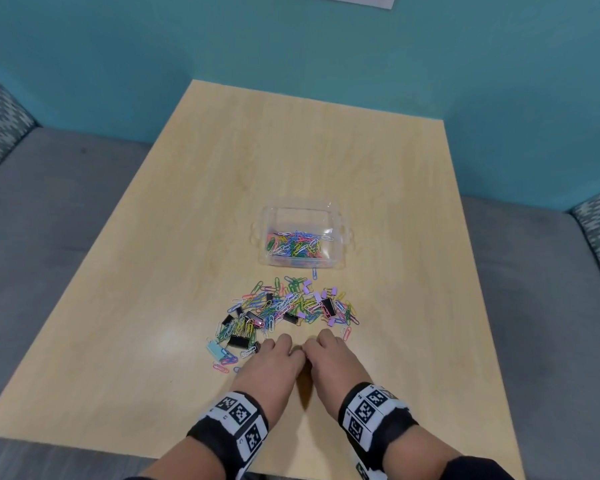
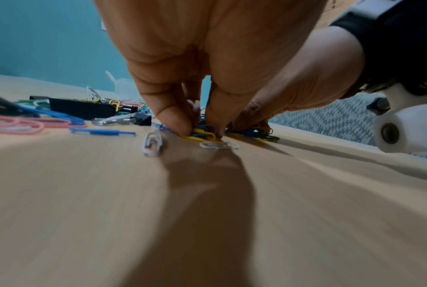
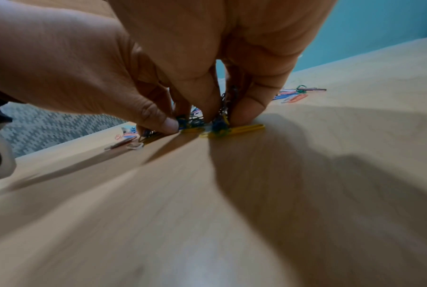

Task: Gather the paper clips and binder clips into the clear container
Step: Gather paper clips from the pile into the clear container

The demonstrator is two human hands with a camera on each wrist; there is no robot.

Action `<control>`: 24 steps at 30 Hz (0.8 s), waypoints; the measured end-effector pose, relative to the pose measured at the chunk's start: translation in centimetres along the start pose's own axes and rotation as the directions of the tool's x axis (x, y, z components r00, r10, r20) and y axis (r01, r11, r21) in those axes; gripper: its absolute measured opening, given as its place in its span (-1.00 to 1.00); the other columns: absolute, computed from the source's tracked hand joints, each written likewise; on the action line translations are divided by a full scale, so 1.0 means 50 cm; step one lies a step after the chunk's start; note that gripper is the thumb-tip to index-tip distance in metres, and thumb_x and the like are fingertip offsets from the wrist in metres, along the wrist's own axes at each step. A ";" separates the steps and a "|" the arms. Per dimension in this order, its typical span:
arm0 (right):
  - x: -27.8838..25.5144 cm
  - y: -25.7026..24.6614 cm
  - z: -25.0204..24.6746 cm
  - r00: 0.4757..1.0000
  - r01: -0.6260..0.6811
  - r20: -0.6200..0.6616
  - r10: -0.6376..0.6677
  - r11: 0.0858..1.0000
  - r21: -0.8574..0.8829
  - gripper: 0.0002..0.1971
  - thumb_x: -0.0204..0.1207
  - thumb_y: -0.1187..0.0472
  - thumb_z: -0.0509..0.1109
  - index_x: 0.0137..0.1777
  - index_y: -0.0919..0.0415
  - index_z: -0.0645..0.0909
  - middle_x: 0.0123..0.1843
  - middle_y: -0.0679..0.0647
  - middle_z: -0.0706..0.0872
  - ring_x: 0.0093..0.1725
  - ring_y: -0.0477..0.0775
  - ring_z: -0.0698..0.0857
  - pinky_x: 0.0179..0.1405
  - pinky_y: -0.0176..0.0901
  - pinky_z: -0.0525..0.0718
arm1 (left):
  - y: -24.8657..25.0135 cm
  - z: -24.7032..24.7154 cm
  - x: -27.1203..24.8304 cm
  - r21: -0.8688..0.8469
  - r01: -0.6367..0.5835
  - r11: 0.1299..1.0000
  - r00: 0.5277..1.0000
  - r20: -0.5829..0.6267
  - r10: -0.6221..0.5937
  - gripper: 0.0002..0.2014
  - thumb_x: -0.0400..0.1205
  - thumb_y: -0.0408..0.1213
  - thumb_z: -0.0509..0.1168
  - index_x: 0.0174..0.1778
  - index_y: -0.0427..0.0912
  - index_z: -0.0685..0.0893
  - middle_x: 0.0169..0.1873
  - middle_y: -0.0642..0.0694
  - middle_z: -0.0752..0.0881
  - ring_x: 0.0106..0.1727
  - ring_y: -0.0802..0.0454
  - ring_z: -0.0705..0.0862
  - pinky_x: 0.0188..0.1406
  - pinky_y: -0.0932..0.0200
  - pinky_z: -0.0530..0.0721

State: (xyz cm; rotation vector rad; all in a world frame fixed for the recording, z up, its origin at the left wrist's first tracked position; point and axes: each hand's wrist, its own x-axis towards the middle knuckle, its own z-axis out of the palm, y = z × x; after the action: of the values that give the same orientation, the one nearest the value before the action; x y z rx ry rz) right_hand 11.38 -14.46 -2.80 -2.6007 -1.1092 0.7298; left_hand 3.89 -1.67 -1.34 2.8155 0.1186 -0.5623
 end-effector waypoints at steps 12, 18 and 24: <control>-0.018 0.013 -0.009 0.999 -0.025 0.030 0.026 1.000 -0.006 -0.58 0.36 0.53 0.19 -0.11 -0.02 0.17 -0.07 0.00 0.32 -0.18 0.09 0.31 -0.25 -0.09 0.27 | -0.029 0.026 -0.003 -0.146 0.037 0.989 0.998 -0.048 -0.044 -0.72 0.38 -0.53 0.24 -0.18 -0.03 0.43 -0.21 0.01 0.36 -0.28 -0.05 0.40 -0.37 0.05 0.44; 0.003 0.023 -0.071 0.993 -0.104 0.078 0.091 0.980 0.172 -0.90 0.59 0.32 0.19 -0.02 0.10 0.46 -0.08 -0.03 0.49 -0.19 0.06 0.54 -0.22 -0.09 0.51 | -0.046 -0.020 0.011 -0.410 0.082 0.908 0.992 -0.054 -0.114 -0.82 0.52 -0.32 0.26 -0.36 0.01 0.47 -0.26 0.07 0.53 -0.28 0.11 0.52 -0.31 0.23 0.45; 0.103 0.052 -0.180 0.937 -0.347 0.268 0.222 0.657 0.669 -0.82 0.44 0.35 0.32 -0.28 0.06 0.62 -0.42 0.08 0.64 -0.57 0.04 0.58 -0.58 -0.15 0.51 | -0.093 -0.136 0.093 -0.677 0.116 0.727 0.980 -0.041 -0.194 -0.82 0.45 -0.36 0.38 -0.42 -0.03 0.60 -0.54 0.10 0.62 -0.55 0.23 0.53 -0.46 0.22 0.55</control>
State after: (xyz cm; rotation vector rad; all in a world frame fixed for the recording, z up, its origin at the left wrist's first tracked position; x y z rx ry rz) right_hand 20.75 -12.62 2.04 -2.0511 -0.3010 1.1786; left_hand 10.06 4.80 1.79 2.1214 0.4841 -0.3045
